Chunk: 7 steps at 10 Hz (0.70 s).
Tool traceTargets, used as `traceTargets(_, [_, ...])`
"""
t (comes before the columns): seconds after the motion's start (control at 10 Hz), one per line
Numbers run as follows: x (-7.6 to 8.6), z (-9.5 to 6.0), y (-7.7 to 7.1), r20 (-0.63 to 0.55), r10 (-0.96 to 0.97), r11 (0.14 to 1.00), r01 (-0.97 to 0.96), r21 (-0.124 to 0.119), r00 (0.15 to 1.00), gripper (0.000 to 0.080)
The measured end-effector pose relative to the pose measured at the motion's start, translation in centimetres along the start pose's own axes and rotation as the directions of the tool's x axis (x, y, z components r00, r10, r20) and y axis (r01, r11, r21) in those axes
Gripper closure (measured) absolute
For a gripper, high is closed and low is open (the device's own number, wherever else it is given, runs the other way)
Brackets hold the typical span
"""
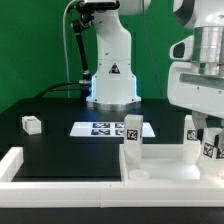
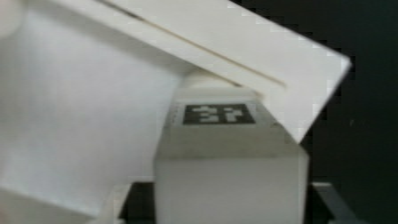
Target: Assemble square table
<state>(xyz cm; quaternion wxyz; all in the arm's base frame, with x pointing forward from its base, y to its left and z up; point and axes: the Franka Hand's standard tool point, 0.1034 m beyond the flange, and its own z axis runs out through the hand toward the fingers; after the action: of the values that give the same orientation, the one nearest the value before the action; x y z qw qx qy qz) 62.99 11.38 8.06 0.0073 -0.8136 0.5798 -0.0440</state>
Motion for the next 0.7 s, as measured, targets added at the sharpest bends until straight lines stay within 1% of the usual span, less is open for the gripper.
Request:
traceTargets(0.1, [0.14, 0.03, 0.06, 0.016, 0.095, 0.995, -0.095, -0.005, 0.995, 0.0509])
traceTargets(0.2, [0.19, 0.11, 0.14, 0.041, 0.247, 0.969, -0.247, -0.006, 0.968, 0.0509])
traceTargets(0.3, [-0.06, 0.15, 0.29, 0.068, 0.457, 0.889, -0.459, 0.012, 0.887, 0.0508])
traceTargets(0.4, [-0.29, 0.16, 0.49, 0.100, 0.599, 0.796, -0.604, 0.030, 0.794, 0.0508])
traceTargets(0.5, [-0.38, 0.14, 0.60, 0.105, 0.620, 0.779, -0.626, 0.038, 0.778, 0.0508])
traceTargets(0.6, [-0.42, 0.13, 0.60, 0.106, 0.637, 0.765, -0.643, 0.036, 0.764, 0.0508])
traceTargets(0.7, [-0.39, 0.14, 0.61, 0.105, 0.629, 0.771, -0.635, 0.037, 0.770, 0.0501])
